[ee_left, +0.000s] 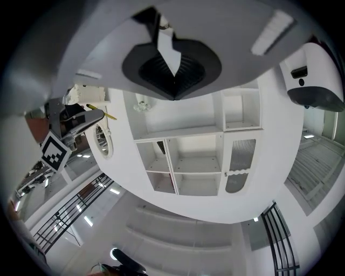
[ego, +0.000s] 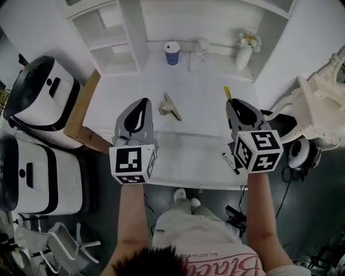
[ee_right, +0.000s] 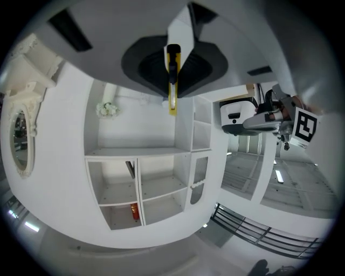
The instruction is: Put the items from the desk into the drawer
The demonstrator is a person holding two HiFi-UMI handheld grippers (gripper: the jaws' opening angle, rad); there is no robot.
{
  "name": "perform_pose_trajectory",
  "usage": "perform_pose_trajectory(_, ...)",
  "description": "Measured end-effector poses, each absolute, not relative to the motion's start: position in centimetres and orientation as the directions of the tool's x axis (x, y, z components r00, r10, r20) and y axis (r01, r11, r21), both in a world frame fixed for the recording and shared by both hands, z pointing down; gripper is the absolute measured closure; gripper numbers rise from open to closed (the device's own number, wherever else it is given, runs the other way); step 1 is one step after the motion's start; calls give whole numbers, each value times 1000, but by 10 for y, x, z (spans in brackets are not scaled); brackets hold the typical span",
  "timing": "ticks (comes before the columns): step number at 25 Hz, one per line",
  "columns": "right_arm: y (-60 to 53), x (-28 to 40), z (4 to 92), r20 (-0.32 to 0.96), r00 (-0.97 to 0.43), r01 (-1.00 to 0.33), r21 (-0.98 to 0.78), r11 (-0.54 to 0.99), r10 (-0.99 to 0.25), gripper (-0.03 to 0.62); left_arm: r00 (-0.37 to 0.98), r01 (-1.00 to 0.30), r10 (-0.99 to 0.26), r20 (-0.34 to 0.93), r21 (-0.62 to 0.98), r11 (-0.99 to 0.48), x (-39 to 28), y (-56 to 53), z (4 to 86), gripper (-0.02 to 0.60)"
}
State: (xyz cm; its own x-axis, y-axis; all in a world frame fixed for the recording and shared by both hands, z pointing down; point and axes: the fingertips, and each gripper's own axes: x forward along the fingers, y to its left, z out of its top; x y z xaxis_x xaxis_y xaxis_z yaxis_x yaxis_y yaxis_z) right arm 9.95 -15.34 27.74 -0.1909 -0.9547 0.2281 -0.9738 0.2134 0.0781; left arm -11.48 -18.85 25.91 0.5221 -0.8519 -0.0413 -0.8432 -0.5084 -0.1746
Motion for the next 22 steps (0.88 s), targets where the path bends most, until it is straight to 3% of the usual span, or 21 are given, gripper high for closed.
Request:
perform_pose_trajectory(14,-91,108,392,431,-186,-982,-62,177,-883,536,538,-831,-839,78,-119,-544,-98,-154,320,574)
perform_pose_trajectory(22,-76,103,478,602,-193,-981,-110,159,-775,536,539,-824,-831,140,-120,-554,-100,-152,346,574)
